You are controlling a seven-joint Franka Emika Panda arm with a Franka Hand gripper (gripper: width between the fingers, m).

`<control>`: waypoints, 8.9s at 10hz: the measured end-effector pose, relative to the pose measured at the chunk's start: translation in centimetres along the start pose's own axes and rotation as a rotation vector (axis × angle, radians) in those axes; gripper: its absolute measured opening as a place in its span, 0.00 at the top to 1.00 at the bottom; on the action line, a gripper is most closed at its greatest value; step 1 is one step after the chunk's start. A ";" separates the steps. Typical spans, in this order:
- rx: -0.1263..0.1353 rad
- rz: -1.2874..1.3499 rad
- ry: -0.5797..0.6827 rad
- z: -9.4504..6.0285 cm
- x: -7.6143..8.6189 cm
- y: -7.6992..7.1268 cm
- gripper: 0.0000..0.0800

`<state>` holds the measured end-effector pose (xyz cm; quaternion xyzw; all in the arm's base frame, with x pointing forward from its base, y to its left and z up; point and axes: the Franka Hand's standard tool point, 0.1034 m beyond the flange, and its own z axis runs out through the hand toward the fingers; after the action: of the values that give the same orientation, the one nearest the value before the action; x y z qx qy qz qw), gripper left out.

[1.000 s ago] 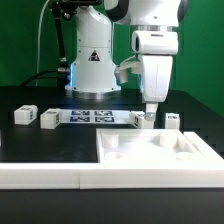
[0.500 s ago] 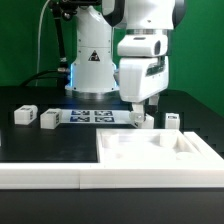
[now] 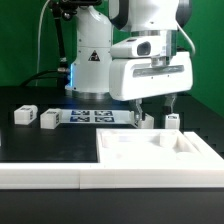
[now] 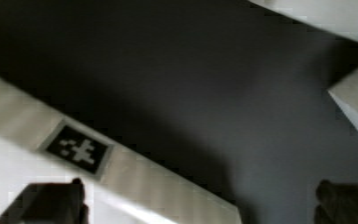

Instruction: Assemble one leg

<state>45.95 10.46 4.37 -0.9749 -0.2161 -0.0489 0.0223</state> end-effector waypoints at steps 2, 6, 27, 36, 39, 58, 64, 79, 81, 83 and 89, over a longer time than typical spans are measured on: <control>0.008 0.115 0.001 0.0 0.1 -0.3 0.19; 0.027 0.542 0.029 0.3 -0.8 -2.0 0.19; 0.315 0.675 -0.816 1.0 -1.4 -5.4 0.19; 0.346 0.653 -0.932 3.5 -2.7 -6.6 0.19; 0.343 0.652 -0.928 3.7 -2.8 -6.9 0.19; 0.302 0.679 -0.645 -3.3 1.2 -2.7 0.64; 0.195 0.686 -0.264 -6.3 5.2 -0.4 0.64; -0.015 0.419 0.313 -6.5 9.0 3.0 0.64; -0.036 0.365 0.332 -6.6 10.4 4.6 0.64; -0.050 0.347 0.368 -6.5 10.9 5.1 0.64; -0.091 0.342 0.497 -6.1 12.5 6.3 0.64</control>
Offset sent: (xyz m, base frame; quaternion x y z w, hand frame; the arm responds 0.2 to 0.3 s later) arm 0.0000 0.0000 0.0000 0.0000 0.0000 0.1296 0.9916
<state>59.34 9.59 11.59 -0.9552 -0.0343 -0.2913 0.0386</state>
